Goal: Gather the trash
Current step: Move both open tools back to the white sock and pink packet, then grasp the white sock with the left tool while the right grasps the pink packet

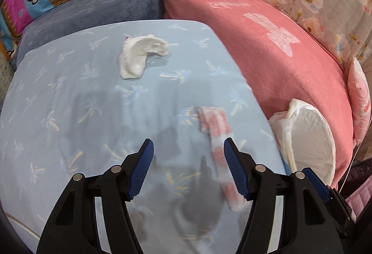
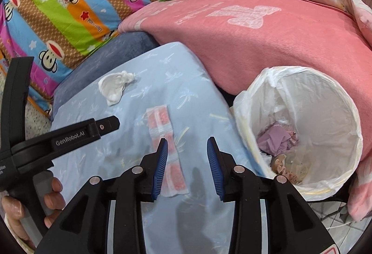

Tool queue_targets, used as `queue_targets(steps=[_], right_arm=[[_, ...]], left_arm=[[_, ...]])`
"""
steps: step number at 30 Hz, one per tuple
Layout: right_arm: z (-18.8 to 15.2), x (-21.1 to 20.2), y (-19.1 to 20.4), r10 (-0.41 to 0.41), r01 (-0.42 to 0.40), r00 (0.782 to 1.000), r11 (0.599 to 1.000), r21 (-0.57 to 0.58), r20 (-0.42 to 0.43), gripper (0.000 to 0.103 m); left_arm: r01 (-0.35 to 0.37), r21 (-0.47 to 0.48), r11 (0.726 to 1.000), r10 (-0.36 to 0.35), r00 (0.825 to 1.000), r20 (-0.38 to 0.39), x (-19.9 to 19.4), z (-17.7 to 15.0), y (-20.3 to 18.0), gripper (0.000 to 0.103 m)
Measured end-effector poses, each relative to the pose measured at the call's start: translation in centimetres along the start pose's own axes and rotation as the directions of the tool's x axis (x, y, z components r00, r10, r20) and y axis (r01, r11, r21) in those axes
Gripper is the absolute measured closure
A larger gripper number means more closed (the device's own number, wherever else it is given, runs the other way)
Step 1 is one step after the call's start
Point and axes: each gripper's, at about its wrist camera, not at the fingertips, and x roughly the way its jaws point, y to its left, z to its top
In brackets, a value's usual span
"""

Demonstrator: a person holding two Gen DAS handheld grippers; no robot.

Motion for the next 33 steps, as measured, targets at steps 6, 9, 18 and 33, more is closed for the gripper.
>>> queue_targets(steps=[6, 9, 18, 33], right_arm=[[-1.1, 2.7, 1.5, 0.020, -0.021, 0.997, 1.000, -0.020, -0.071, 0.061], [-1.4, 4.0, 2.1, 0.022, -0.025, 0.995, 0.999, -0.029, -0.096, 0.061], [-0.3, 8.0, 3.3, 0.013, -0.020, 0.990, 0.999, -0.048, -0.138, 0.056], [3.4, 13.1, 4.8, -0.032, 0.024, 0.993, 0.997, -0.076, -0.116, 0.061]], left_arm=[[-0.043, -0.042, 0.998, 0.044, 0.999, 0.010, 0.1, -0.2, 2.8, 0.032], [-0.060, -0.047, 0.997, 0.061, 0.998, 0.015, 0.1, -0.1, 3.7, 0.031], [-0.120, -0.062, 0.991, 0.123, 0.992, 0.038, 1.0, 1.0, 6.2, 0.016], [-0.130, -0.078, 0.988, 0.135, 0.989, 0.062, 5.2, 7.8, 7.8, 0.015]])
